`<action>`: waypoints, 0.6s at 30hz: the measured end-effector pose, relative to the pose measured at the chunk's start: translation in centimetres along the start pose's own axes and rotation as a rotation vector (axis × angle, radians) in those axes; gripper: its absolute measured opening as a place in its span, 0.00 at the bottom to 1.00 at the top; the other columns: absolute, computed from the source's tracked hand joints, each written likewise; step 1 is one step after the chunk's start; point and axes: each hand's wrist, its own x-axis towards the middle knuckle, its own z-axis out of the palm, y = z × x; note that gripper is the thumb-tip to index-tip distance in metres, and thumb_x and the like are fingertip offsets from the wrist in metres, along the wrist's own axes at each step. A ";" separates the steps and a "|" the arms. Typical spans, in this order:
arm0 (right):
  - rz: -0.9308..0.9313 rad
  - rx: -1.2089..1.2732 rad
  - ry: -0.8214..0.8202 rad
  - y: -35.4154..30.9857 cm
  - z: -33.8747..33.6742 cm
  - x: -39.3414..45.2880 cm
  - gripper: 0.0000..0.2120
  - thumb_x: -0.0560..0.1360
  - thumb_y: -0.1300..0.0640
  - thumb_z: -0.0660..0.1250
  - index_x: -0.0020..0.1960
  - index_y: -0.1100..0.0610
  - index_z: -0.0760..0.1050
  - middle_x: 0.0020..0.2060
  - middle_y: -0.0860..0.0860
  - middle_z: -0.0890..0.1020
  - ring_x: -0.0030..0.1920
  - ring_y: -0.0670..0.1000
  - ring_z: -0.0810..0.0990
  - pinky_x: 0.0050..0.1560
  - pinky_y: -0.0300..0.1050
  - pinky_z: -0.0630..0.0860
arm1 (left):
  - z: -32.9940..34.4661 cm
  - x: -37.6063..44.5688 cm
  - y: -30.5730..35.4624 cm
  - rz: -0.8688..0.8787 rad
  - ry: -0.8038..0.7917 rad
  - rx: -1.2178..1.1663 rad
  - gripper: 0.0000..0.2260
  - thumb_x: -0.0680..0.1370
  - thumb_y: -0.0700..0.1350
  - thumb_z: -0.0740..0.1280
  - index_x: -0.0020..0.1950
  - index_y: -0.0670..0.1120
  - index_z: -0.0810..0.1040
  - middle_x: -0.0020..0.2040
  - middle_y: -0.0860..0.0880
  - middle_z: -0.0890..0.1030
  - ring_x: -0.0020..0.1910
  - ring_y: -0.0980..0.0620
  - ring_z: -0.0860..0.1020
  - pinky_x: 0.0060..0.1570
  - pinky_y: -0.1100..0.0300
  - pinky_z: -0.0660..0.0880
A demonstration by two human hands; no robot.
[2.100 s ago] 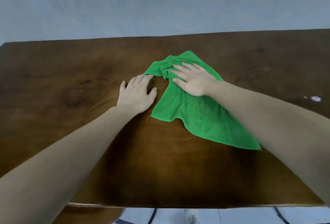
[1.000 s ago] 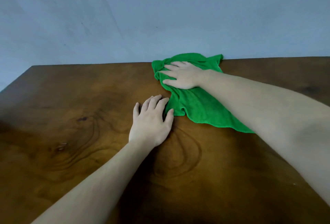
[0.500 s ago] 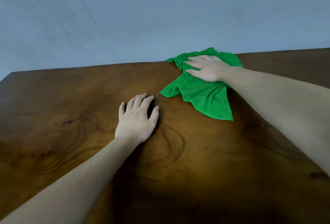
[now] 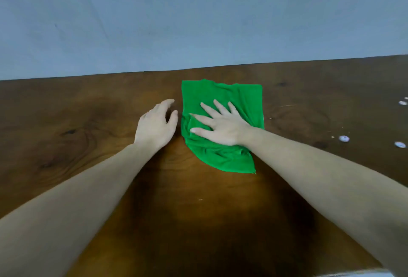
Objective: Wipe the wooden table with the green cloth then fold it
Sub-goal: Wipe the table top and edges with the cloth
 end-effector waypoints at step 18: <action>0.176 0.090 0.013 0.4 1.6 -7.2 0.25 0.82 0.38 0.44 0.78 0.29 0.45 0.81 0.42 0.43 0.81 0.54 0.38 0.77 0.63 0.36 | -0.4 -12.3 3.6 0.220 -0.291 0.285 0.24 0.83 0.61 0.50 0.78 0.58 0.59 0.80 0.55 0.58 0.79 0.53 0.53 0.77 0.45 0.48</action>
